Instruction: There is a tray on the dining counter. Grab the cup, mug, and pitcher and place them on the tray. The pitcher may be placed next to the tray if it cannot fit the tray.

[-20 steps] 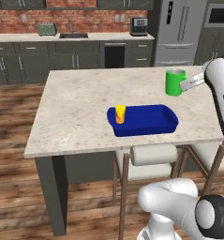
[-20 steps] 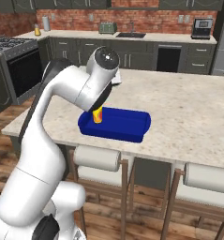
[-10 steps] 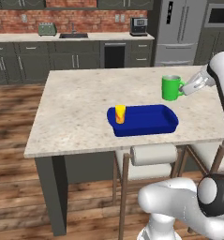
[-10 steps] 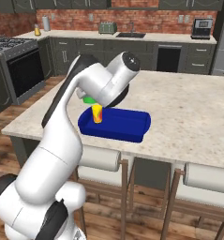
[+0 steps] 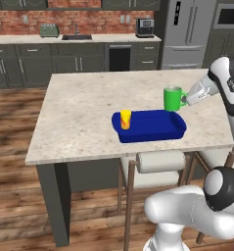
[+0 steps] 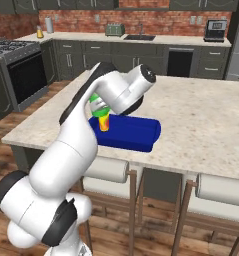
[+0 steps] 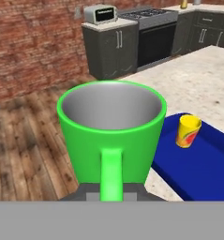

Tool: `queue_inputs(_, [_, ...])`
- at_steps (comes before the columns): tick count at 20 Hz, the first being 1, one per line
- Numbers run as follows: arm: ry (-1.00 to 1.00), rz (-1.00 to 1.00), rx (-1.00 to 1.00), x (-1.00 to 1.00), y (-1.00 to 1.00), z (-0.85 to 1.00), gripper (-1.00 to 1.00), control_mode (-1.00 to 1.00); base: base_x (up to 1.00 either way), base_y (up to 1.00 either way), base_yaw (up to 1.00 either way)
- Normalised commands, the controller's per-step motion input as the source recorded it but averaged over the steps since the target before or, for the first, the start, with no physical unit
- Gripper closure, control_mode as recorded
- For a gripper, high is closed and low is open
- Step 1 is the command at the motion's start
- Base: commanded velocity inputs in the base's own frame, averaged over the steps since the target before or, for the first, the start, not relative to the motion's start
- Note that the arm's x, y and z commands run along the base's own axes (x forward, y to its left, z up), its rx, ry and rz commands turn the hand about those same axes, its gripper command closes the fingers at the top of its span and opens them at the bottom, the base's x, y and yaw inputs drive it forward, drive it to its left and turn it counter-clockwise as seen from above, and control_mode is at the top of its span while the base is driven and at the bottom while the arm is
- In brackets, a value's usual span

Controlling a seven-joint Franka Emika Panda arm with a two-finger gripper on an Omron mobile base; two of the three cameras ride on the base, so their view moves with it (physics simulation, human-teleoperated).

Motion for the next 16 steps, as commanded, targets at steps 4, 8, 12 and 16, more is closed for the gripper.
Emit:
queue_inputs(4, [0.0, 0.02, 0.0, 0.24, 0.07, -0.38, 1.0, -1.0, 0.0, 0.0, 0.0])
queue_inputs(8, [0.0, 0.0, 0.0, 0.26, 0.17, -0.38, 1.0, -1.0, 0.0, 0.0, 0.0])
queue_inputs(12, [0.0, 0.0, 0.0, 0.27, 0.19, -0.39, 1.0, -1.0, 0.0, 0.0, 0.0])
queue_inputs(16, [0.0, 0.07, 0.0, 0.36, 0.06, -0.4, 1.0, -1.0, 0.0, 0.0, 0.0])
